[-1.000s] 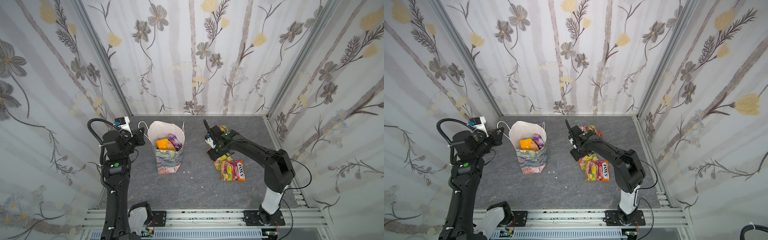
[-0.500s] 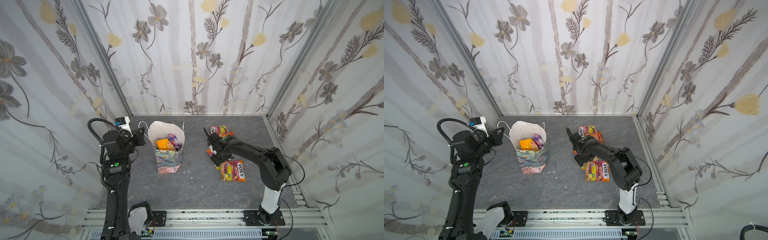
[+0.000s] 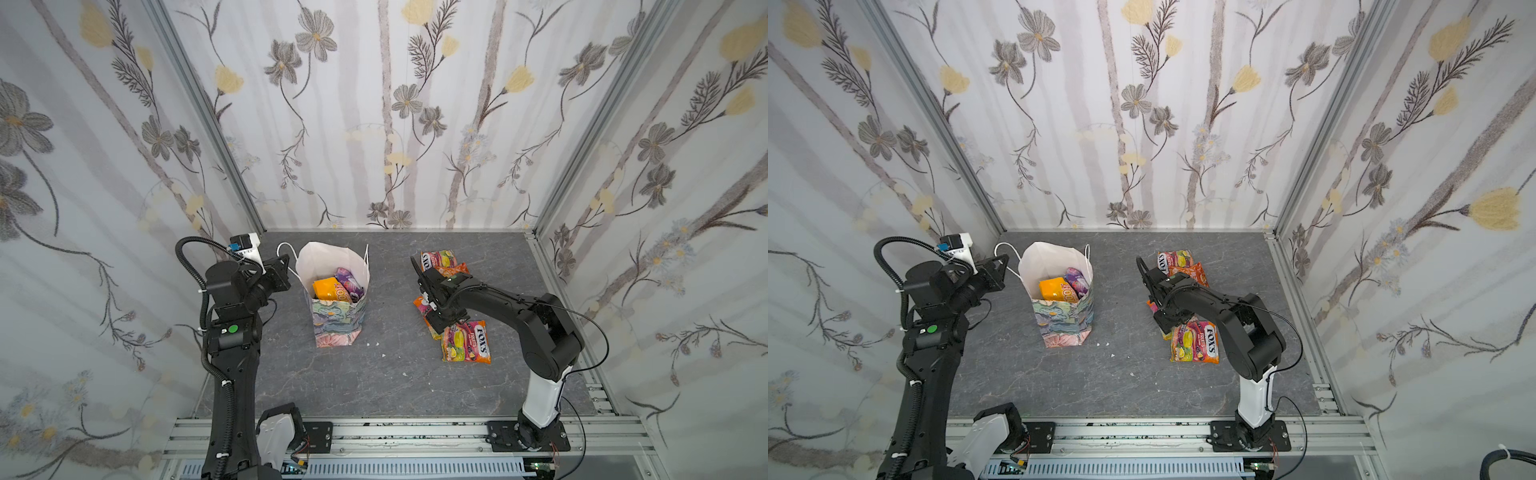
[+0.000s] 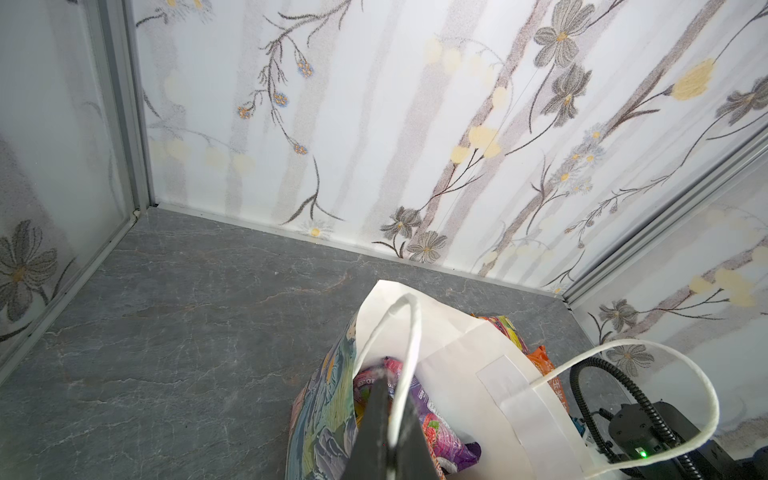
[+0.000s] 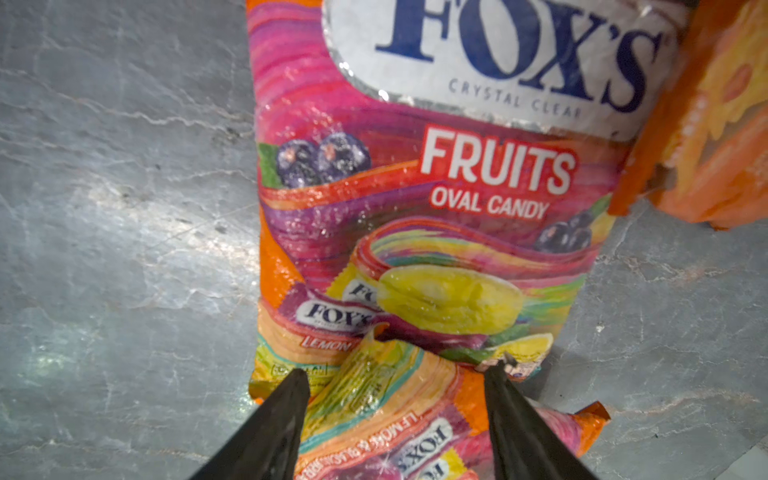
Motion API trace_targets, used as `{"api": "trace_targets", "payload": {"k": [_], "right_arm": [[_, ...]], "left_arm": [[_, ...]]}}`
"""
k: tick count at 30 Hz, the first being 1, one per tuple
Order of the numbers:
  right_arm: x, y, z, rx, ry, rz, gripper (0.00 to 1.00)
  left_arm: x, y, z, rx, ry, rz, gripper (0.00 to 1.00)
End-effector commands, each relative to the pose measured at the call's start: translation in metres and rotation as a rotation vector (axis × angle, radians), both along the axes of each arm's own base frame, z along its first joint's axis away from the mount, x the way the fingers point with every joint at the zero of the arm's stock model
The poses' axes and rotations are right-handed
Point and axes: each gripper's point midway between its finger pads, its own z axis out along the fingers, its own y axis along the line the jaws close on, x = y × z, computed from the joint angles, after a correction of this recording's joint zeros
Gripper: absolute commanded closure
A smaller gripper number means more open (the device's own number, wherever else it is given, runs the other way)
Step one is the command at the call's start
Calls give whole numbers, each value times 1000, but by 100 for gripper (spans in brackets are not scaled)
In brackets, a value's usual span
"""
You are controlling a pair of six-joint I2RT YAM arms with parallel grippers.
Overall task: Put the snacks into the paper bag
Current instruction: 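Lower the right gripper onto the orange Fox's Fruits bag and grasp its top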
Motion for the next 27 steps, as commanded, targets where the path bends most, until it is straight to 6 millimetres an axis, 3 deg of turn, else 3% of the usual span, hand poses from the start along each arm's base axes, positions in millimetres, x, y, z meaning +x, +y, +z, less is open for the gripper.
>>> {"api": "trace_targets", "payload": {"k": [1, 19, 27], "right_arm": [[0, 4, -1, 27, 1, -9, 34], [-8, -3, -16, 13, 39, -17, 42], [-8, 1, -15, 40, 35, -24, 56]], "left_arm": [[1, 1, 7, 6, -29, 2, 96], [3, 0, 5, 2, -21, -2, 96], [3, 1, 4, 1, -19, -1, 96]]}}
